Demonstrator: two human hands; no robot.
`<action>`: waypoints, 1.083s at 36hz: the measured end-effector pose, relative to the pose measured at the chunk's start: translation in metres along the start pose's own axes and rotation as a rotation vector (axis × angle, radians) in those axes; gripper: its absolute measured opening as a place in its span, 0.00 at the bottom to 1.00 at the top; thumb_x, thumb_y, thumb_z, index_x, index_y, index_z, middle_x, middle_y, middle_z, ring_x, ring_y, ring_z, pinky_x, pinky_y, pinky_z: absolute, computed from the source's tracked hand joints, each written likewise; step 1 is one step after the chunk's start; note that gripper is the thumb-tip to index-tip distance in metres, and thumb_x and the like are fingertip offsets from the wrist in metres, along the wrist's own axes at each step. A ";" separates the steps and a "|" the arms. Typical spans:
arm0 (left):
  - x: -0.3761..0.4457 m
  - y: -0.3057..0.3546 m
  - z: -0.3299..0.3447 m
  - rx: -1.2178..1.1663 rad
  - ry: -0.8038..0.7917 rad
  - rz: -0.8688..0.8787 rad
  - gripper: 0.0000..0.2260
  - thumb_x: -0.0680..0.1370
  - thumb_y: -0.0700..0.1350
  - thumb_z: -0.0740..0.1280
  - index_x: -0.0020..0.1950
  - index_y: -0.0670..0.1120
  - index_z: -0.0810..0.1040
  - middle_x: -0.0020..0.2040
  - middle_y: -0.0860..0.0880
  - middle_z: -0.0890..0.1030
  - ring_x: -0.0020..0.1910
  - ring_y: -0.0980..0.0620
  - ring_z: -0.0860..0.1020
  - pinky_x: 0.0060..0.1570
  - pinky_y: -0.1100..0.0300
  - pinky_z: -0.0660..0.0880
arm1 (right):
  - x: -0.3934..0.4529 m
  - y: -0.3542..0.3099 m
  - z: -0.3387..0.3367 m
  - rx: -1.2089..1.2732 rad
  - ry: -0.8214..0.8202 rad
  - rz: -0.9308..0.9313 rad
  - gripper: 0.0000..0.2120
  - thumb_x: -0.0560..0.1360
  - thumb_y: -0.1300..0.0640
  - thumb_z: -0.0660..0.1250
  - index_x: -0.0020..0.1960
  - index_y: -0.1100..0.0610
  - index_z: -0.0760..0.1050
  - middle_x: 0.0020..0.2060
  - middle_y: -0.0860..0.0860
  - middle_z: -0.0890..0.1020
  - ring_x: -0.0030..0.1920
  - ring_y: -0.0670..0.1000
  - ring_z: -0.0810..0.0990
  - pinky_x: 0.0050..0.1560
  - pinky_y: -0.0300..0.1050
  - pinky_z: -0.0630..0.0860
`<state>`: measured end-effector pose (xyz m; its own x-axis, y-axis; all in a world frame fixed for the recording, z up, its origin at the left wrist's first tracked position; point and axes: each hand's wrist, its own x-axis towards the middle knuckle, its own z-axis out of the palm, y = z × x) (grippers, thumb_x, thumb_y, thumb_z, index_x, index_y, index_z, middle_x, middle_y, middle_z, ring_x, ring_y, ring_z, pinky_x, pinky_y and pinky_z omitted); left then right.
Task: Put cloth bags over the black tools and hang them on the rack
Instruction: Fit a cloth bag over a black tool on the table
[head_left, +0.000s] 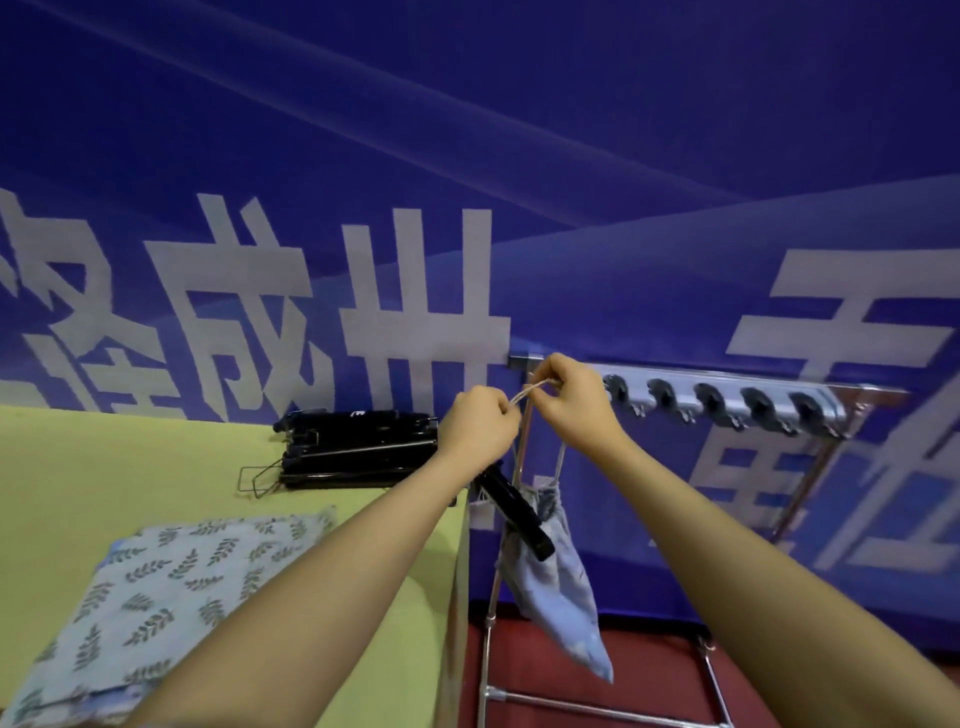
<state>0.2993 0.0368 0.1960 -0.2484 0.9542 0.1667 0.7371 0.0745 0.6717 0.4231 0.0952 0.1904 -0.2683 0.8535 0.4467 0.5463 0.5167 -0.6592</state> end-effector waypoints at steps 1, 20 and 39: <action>0.003 -0.003 0.009 -0.052 -0.018 -0.014 0.16 0.77 0.44 0.63 0.29 0.45 0.72 0.28 0.45 0.72 0.34 0.43 0.72 0.35 0.54 0.70 | -0.002 0.008 0.000 0.003 -0.026 0.014 0.03 0.72 0.65 0.64 0.42 0.59 0.72 0.37 0.55 0.78 0.38 0.55 0.75 0.40 0.49 0.72; 0.079 -0.016 0.136 -0.487 -0.338 -0.064 0.05 0.77 0.36 0.64 0.44 0.42 0.78 0.34 0.51 0.77 0.29 0.56 0.73 0.31 0.70 0.71 | 0.003 0.138 0.001 -0.040 -0.008 0.383 0.03 0.76 0.63 0.63 0.43 0.59 0.71 0.30 0.50 0.73 0.32 0.52 0.70 0.31 0.43 0.65; 0.165 0.010 0.202 -0.452 -0.103 -0.312 0.08 0.77 0.37 0.63 0.45 0.39 0.82 0.45 0.42 0.83 0.42 0.46 0.77 0.46 0.57 0.75 | 0.073 0.212 0.014 -0.115 -0.030 0.496 0.09 0.78 0.64 0.58 0.40 0.60 0.69 0.28 0.52 0.69 0.29 0.53 0.65 0.29 0.43 0.61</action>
<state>0.3926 0.2539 0.0844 -0.3327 0.9317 -0.1458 0.2896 0.2481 0.9244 0.5088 0.2680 0.0748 0.0238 0.9967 0.0781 0.6971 0.0394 -0.7159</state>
